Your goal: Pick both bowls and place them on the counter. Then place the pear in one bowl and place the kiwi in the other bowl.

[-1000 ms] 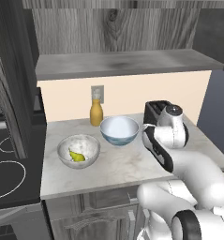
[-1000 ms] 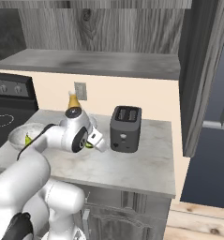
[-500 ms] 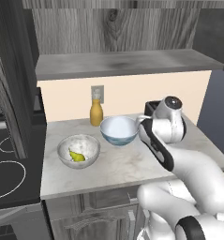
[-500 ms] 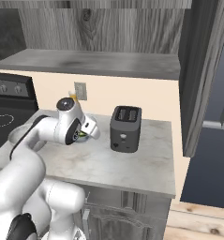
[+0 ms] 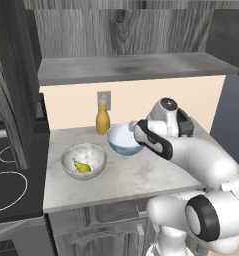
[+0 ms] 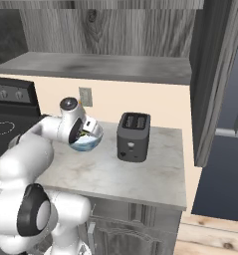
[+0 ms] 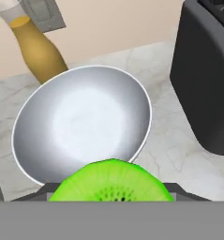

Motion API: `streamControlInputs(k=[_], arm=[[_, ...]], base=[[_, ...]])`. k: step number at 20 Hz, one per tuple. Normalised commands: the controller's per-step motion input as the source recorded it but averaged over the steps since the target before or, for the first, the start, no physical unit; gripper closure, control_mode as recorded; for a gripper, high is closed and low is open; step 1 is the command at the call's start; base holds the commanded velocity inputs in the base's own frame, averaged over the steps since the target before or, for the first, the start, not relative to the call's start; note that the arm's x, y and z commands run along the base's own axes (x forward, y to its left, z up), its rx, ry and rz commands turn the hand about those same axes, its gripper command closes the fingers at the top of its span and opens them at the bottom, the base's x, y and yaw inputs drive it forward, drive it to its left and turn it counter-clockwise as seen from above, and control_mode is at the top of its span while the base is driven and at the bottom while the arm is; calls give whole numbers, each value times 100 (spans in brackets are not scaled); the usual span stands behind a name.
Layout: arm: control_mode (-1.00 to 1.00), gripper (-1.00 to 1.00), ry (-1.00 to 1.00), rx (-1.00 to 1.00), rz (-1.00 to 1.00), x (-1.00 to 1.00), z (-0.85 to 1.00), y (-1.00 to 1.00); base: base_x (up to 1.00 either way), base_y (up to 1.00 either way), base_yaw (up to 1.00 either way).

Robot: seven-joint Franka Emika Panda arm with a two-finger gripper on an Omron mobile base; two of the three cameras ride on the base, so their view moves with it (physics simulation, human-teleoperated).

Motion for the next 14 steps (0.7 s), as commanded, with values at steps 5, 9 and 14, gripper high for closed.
streamControlInputs(k=[5, 9, 14], arm=[[-100, 100, 2, -1, 7, 33, -14, 34], [-100, 100, 0, -4, 0, 4, -22, 0], [-100, 100, 7, 0, 0, 26, -39, 6]], base=[[0, 0, 0], [0, 0, 0], [0, 0, 0]])
